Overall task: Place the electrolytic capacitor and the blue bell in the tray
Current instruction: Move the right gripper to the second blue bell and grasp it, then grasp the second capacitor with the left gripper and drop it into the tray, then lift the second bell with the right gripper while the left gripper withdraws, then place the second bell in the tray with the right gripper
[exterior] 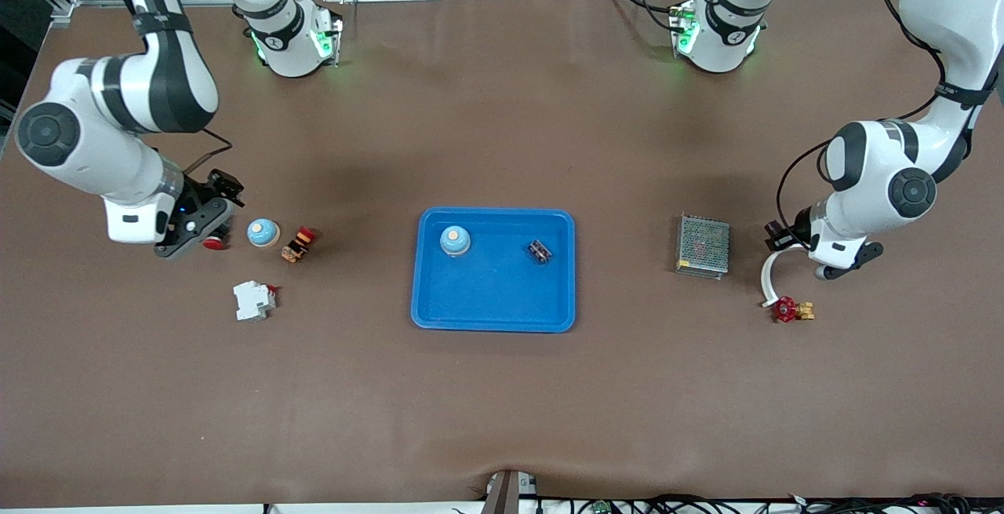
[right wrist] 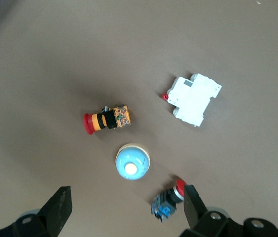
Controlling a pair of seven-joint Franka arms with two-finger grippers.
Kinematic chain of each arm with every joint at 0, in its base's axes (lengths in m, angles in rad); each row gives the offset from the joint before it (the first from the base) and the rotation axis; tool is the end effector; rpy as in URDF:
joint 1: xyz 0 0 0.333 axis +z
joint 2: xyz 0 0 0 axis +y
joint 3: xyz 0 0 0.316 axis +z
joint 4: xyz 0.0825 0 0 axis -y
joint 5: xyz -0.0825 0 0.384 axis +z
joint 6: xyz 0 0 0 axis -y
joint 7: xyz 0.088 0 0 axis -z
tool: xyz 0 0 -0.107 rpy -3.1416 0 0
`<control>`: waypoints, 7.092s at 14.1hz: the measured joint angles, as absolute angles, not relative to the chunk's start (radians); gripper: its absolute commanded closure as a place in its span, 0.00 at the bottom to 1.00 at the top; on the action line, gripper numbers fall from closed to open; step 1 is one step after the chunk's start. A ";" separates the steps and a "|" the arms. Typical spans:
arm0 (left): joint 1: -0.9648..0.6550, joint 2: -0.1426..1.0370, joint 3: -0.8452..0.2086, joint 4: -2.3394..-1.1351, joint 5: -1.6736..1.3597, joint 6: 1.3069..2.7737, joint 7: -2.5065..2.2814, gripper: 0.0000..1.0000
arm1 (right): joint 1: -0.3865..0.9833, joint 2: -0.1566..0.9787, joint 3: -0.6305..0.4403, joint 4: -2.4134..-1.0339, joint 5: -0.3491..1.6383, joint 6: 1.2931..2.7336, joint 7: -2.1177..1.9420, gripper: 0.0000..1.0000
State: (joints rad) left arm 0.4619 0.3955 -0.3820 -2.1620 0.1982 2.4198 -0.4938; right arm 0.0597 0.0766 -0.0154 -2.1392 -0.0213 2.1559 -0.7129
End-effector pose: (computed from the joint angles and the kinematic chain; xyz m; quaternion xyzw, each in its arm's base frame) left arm 0.5528 0.0431 0.2154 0.9749 0.2165 -0.0510 0.0008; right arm 0.5438 0.0233 0.3648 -0.9264 -0.3751 0.0313 0.0010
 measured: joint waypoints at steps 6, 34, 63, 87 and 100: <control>0.405 0.397 -0.443 -1.936 0.198 2.219 -0.633 1.00 | 0.060 0.084 -0.015 -2.238 -0.021 2.273 -0.764 0.00; -0.233 0.841 -0.442 -1.391 0.197 2.347 -1.728 1.00 | -0.009 0.329 -0.018 -2.375 -0.021 2.669 -0.924 0.00; -0.051 0.599 -0.437 -1.330 0.198 1.955 -1.259 0.00 | -0.018 0.318 -0.016 -2.335 -0.018 2.610 -0.925 0.57; 0.136 0.143 -0.298 -1.346 0.151 1.522 -0.357 0.00 | 0.457 0.416 0.015 -1.548 0.194 2.003 0.245 0.60; -0.002 -0.011 -0.098 -1.494 0.074 1.508 -0.194 0.00 | 0.514 0.680 0.007 -1.440 0.166 2.190 0.285 0.60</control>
State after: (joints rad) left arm -0.0018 -0.0109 -0.0975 -1.4941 0.0737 1.5083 -0.1941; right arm 0.5139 0.6798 0.0073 -1.4402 0.1655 2.1904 0.2851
